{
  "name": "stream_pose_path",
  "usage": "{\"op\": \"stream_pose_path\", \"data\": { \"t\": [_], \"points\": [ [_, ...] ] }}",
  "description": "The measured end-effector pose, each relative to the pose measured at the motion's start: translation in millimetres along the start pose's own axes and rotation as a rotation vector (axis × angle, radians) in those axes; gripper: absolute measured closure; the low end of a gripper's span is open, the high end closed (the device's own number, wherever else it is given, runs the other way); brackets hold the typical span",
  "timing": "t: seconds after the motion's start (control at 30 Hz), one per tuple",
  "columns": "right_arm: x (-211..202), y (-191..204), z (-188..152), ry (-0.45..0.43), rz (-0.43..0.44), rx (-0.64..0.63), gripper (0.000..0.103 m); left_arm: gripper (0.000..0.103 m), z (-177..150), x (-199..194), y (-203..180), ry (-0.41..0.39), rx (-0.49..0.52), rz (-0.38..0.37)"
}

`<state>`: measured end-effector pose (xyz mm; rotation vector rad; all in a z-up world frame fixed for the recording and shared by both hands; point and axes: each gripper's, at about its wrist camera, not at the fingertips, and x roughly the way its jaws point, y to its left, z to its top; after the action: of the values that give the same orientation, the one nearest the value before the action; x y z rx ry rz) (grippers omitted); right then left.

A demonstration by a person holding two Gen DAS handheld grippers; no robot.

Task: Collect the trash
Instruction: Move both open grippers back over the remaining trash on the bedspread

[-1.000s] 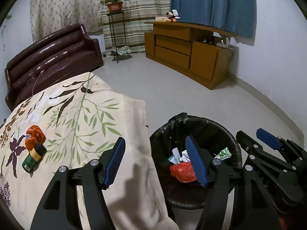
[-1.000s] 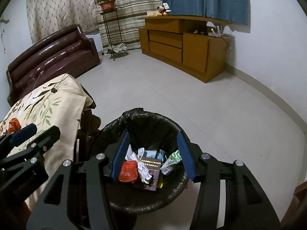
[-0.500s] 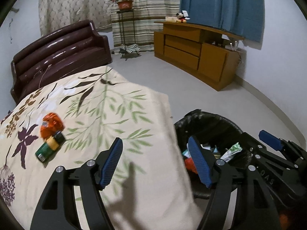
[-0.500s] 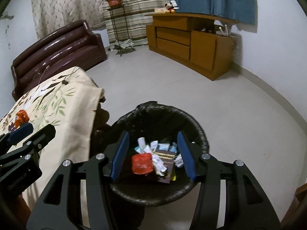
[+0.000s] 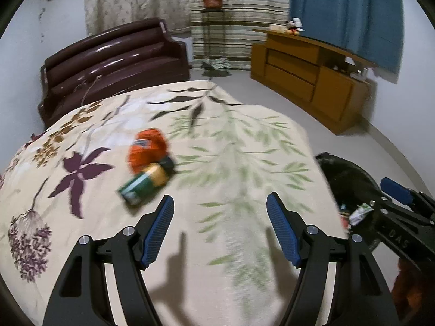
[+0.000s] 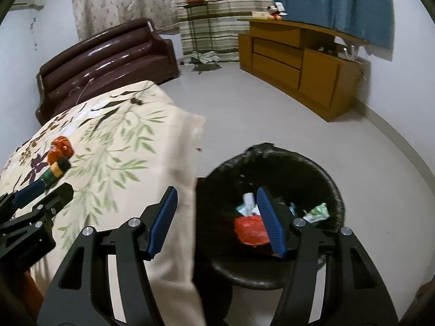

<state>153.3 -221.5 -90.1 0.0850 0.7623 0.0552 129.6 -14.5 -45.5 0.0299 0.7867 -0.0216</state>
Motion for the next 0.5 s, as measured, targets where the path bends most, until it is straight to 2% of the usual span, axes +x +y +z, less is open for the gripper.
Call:
{"op": "stream_pose_path", "data": {
  "t": [0.27, 0.5],
  "points": [
    [5.2, 35.4, 8.7, 0.004, 0.051, -0.042, 0.043, 0.034, 6.7, 6.6, 49.7, -0.002, -0.059, 0.066],
    [11.8, 53.7, 16.0, 0.011, 0.079, -0.059, 0.042, 0.034, 14.5, 24.3, 66.3, 0.030, -0.076, 0.057]
  ]
}}
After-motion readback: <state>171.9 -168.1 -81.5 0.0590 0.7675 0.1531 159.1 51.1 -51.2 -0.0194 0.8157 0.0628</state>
